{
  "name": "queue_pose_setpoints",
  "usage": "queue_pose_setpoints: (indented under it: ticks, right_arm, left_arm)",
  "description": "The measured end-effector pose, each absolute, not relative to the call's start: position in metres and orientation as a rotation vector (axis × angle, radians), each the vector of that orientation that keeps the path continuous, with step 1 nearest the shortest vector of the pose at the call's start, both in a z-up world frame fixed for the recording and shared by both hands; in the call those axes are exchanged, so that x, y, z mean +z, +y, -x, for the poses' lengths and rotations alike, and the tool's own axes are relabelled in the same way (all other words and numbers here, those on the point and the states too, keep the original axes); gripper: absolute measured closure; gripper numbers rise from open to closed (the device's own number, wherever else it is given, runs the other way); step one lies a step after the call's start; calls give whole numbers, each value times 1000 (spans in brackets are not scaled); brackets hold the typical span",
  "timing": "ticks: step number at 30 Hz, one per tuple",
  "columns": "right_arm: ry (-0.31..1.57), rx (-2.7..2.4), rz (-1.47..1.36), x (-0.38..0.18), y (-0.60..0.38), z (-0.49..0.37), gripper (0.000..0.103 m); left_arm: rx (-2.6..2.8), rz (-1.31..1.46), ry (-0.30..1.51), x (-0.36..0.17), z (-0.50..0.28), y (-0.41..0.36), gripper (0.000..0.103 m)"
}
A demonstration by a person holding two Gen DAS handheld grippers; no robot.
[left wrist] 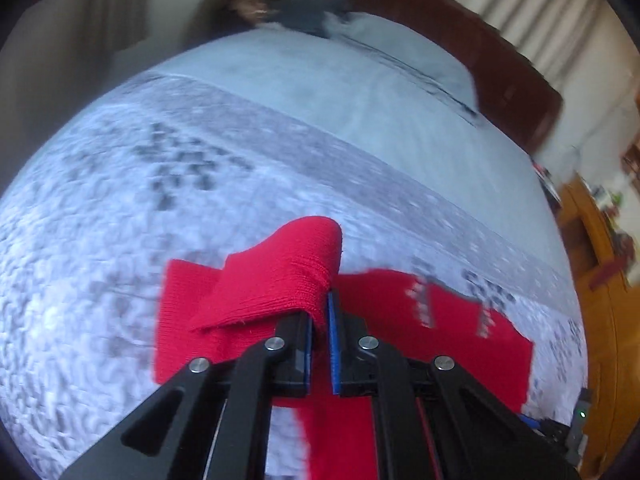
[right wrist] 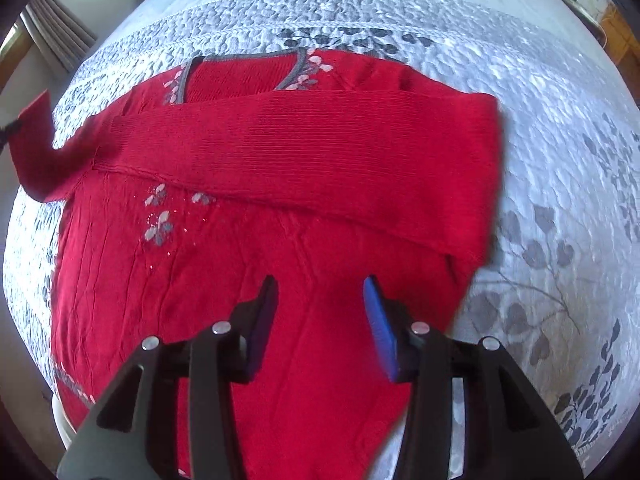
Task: Fold small clothes
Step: 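Fold the held sleeve across the body with the left gripper and release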
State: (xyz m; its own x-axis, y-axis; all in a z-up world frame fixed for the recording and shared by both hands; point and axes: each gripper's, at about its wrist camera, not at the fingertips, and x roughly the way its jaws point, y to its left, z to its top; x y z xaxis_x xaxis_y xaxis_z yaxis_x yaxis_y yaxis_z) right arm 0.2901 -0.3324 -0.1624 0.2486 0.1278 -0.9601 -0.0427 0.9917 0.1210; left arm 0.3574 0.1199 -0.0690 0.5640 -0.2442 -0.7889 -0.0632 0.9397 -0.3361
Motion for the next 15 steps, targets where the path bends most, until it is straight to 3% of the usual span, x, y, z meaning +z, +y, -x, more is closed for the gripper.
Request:
queue_pose_setpoints:
  ticks: [7,15]
  right_arm:
    - [1296,109,-90,-158,-352,-278,58]
    - [1316,90,-123,-169,-370,-267,55]
  left_arm:
    - [-290,269,998,-85,-352,-22,97]
    - [-354,116,1097,-150,-337,-140,94]
